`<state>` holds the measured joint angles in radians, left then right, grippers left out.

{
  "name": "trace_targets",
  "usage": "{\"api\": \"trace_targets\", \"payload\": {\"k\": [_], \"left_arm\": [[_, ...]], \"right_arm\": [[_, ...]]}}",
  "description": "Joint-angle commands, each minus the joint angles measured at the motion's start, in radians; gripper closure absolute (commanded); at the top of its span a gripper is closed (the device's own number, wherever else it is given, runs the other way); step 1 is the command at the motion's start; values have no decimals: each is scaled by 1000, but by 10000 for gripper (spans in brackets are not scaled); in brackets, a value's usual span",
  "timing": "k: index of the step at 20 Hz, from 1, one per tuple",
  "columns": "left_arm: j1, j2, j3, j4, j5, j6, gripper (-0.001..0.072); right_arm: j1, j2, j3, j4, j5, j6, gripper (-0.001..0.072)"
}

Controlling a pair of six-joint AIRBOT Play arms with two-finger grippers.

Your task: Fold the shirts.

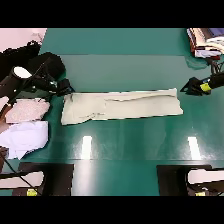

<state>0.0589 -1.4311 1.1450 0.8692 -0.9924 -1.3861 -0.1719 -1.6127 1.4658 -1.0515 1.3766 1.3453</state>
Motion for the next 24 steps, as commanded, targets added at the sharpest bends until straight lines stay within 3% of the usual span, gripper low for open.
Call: {"api": "trace_targets", "payload": {"k": [1, 5, 6, 7, 8, 9, 15, 18, 22, 24], "left_arm": [[-1, -31, 31, -32, 23, 6, 213], [-1, -24, 124, -9, -134, 7, 214], [-1, -14, 131, -16, -138, 7, 245], [-1, -7, 131, -21, -137, 8, 498], [-1, -3, 131, -34, -139, 25, 675], [-2, -5, 130, -48, -143, 33, 674], [-185, -27, 130, -39, -41, 29, 682], [-300, -76, 131, -40, 39, -5, 682], [-428, -169, 195, -40, 92, -13, 683], [-476, -242, 272, -39, 91, -38, 683]], "right_arm": [[-3, -73, 98, 70, 48, -13, 303], [-72, -71, 91, 56, 158, -87, 303], [-98, -71, 72, 56, 175, -96, 303], [-122, -71, 45, 56, 174, -105, 296], [-146, -71, 8, 58, 159, -117, 181], [-163, -71, -31, 58, 134, -119, 112], [-135, -138, -190, 216, 64, -208, 121], [-64, -176, -175, 239, 59, -225, 234], [-11, -173, -85, 240, 111, -229, 695], [2, -172, -5, 248, 208, -215, 695]]}}
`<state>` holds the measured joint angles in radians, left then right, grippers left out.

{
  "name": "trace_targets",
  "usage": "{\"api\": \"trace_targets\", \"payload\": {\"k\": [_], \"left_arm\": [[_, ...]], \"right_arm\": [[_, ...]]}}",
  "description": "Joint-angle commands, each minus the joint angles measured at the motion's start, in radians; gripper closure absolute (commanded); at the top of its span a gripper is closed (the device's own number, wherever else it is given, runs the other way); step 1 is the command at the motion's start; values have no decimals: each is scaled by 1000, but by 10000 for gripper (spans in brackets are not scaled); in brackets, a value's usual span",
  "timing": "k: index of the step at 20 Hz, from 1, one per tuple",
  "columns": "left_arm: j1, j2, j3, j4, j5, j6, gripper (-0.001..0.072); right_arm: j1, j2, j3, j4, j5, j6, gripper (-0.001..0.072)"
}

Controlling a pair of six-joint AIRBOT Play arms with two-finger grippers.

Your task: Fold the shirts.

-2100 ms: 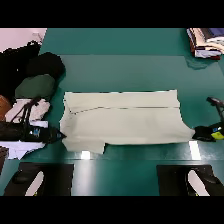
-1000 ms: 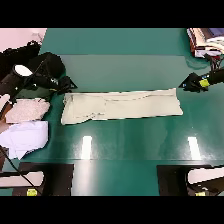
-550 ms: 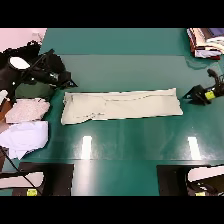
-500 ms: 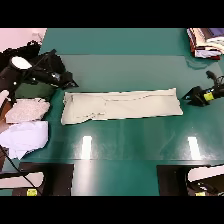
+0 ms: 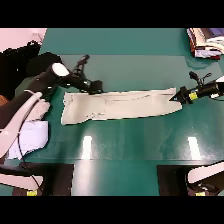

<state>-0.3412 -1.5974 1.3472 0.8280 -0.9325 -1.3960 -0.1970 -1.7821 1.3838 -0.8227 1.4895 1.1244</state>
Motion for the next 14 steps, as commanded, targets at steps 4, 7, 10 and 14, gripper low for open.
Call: {"api": "trace_targets", "payload": {"k": [4, 7, 10, 14], "left_arm": [[-141, -223, 209, 2, 14, -75, 683], [-170, -291, 245, 2, -8, -97, 683], [-174, -312, 245, 9, -27, -97, 683], [-174, -312, 245, 5, -30, -97, 682]], "right_arm": [[104, 100, 189, 19, 145, 42, 695], [187, 212, 262, 19, 104, 87, 695], [278, 283, 354, 19, 83, 117, 695], [383, 299, 460, 19, 77, 159, 695]]}}
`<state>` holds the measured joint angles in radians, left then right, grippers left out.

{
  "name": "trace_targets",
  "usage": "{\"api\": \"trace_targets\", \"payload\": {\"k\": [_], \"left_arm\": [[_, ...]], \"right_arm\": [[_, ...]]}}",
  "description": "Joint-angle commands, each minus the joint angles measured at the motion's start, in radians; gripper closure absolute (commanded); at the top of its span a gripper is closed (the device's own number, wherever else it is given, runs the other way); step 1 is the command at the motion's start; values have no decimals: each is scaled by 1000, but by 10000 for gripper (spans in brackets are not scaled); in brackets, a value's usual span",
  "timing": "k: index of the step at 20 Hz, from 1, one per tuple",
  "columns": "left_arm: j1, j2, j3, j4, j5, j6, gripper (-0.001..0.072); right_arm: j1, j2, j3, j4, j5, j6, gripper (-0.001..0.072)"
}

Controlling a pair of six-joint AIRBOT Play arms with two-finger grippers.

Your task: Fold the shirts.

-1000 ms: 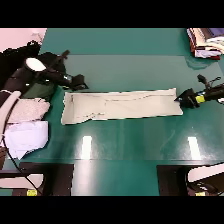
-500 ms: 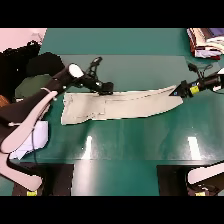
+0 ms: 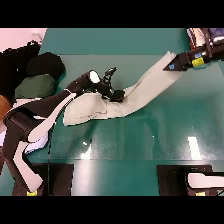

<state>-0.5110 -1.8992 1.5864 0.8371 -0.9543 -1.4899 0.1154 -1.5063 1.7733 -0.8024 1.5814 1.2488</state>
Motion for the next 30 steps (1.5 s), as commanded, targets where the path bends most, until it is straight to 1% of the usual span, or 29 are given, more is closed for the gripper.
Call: {"api": "trace_targets", "payload": {"k": [1, 3, 4, 7, 10, 12, 13, 15, 16, 17, 18, 19, 21, 23, 24, 27, 28, 30], "left_arm": [[-5, -10, 5, -8, -8, -3, 682], [-4, -6, 7, -7, -14, 8, 682], [2, 3, 8, -7, -22, 29, 683], [68, 66, 42, 32, -92, 32, 683], [201, 190, 70, 102, -152, 33, 683], [310, 282, 85, 137, -193, 62, 682], [366, 331, 87, 157, -208, 62, 682], [463, 412, 87, 188, -229, 62, 682], [506, 443, 87, 191, -243, 62, 682], [546, 471, 87, 191, -259, 61, 681], [580, 493, 87, 191, -275, 61, 681], [604, 507, 87, 191, -291, 61, 681], [635, 518, 87, 190, -338, 61, 682], [636, 518, 87, 192, -382, 66, 682], [632, 518, 87, 190, -392, 71, 682], [627, 518, 87, 179, -396, 76, 682], [627, 518, 86, 176, -397, 76, 682], [627, 518, 86, 175, -397, 76, 681]], "right_arm": [[96, 23, 83, -1, -23, 35, 695], [142, 23, 89, -1, -55, 35, 695], [165, 23, 89, -1, -69, 34, 695], [247, 23, 89, -1, -128, 33, 695], [357, 10, 89, 0, -190, 31, 695], [464, -25, 89, 2, -253, 7, 695], [527, -54, 89, 23, -303, -11, 694], [645, -131, 94, 116, -426, -92, 694], [700, -184, 116, 134, -486, -110, 681], [744, -237, 152, 127, -520, -117, 566], [779, -290, 197, 126, -528, -135, 393], [807, -341, 249, 119, -519, -137, 281], [824, -394, 306, 118, -463, -135, 275], [793, -368, 248, 117, -426, -121, 277], [760, -343, 200, 108, -397, -109, 285], [640, -256, 39, -24, -295, -48, 286], [591, -222, -32, -63, -278, -26, 286], [486, -158, -181, -92, -275, -6, 286]]}}
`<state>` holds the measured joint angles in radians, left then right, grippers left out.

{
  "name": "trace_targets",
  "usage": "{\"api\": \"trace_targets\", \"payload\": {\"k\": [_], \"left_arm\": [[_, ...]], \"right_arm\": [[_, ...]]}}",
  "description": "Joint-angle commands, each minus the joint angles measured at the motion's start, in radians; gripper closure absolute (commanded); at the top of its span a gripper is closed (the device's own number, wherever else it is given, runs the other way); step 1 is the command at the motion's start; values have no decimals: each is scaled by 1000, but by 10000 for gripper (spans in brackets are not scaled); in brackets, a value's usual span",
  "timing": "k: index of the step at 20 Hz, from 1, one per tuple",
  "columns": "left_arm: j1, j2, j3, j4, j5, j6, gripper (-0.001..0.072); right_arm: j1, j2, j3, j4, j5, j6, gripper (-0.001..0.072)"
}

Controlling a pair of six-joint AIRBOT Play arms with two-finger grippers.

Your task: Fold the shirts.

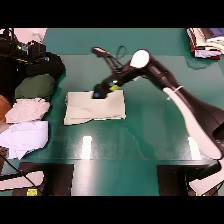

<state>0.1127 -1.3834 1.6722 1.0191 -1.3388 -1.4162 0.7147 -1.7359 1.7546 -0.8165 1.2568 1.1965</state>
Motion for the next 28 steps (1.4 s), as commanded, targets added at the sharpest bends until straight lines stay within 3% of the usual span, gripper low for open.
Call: {"api": "trace_targets", "payload": {"k": [1, 3, 4, 5, 6, 10, 15, 16, 18, 21, 22, 28], "left_arm": [[3, 3, 0, -7, -13, 2, 682], [3, 3, 0, -7, -13, 2, 682], [3, 2, 0, -7, -12, 2, 682], [3, 2, 0, -7, -10, 3, 682], [3, 2, 0, -7, -5, 2, 682], [3, 2, 0, -7, 12, 3, 682], [3, 2, 0, -9, 21, 3, 682], [3, 2, 0, -9, 21, 3, 682], [3, 2, 0, -10, 20, 2, 682], [3, 2, 0, -61, 9, 2, 682], [-2, 2, 0, -79, 7, 3, 682], [-199, 3, 0, -25, 21, 3, 682]], "right_arm": [[-167, 100, -237, -75, 36, 60, 285], [-271, 148, -380, -73, -5, 81, 280], [-319, 162, -441, -72, -32, 81, 230], [-357, 166, -488, -63, -60, 81, 131], [-386, 161, -526, -36, -89, 81, 97], [-404, 60, -559, 158, -118, 59, 98], [-247, -128, -392, 331, -111, 26, 100], [-204, -166, -343, 349, -114, 26, 120], [-136, -227, -248, 350, -117, 26, 262], [-88, -274, -138, 345, -104, 26, 626], [-87, -273, -117, 343, -101, 25, 694], [-220, -124, -123, 126, -49, 36, 695]]}}
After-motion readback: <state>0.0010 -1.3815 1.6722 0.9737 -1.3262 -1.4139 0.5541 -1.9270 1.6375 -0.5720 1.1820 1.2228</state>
